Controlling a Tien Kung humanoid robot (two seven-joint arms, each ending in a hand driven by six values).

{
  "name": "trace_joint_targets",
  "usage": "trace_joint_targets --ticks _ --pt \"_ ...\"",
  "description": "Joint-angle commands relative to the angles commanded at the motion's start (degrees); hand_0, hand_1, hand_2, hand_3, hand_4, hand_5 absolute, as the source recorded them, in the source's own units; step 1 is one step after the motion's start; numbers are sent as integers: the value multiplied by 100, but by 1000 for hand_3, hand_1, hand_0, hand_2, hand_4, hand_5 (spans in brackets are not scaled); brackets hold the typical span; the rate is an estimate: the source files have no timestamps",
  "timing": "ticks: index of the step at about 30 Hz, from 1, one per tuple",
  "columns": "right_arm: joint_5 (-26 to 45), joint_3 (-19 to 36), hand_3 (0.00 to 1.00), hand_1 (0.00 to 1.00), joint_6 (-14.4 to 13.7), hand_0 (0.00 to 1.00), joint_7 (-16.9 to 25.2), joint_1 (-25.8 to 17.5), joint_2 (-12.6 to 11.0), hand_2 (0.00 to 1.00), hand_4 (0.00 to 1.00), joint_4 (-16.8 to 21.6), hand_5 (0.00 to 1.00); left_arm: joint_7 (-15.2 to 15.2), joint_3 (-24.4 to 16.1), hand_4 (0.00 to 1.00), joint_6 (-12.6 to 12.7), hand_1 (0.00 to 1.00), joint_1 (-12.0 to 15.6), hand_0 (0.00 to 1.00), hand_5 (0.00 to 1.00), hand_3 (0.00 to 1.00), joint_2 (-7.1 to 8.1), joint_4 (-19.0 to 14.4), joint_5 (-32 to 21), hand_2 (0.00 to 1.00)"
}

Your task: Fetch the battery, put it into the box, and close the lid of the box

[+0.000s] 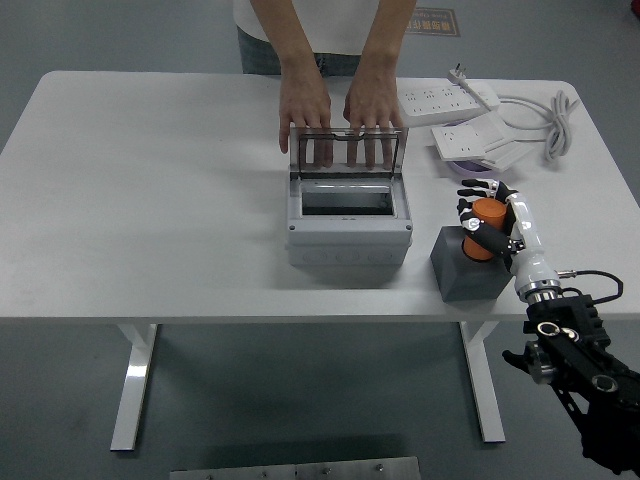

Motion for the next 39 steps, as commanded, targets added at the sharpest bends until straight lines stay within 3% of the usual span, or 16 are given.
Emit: trace_joint_targets --ticks 2,3,8,9,27,33,39 --pt "29 7 562 342 1 238 4 7 -2 414 479 4 144 0 -1 500 5 698 0 632 2 541 0 -1 -4 573" --pt "45 14 513 273 1 242 7 11 -3 341 393 5 93 0 -1 500 8 698 1 632 2 541 0 -2 -7 573" --pt "113 52 513 273 6 242 20 33 -16 341 393 2 93 0 -4 500 17 698 -1 632 2 541 3 -4 -12 573" --pt "122 62 393 240 6 208 19 39 -21 286 199 2 166 0 -4 500 20 698 -1 632 2 541 4 -5 -13 573" --pt "421 173 327 219 -10 170 -20 246 -90 265 217 -13 145 0 5 500 77 698 -5 632 2 541 21 -11 -54 573" --pt "207 212 318 218 -124 167 -206 353 -187 262 213 204 155 0 28 500 100 698 -8 632 2 541 22 -12 -100 573" --pt "-334 281 314 205 -152 151 -655 461 -364 255 233 601 144 0 46 500 118 698 1 632 2 541 34 -14 -145 573"
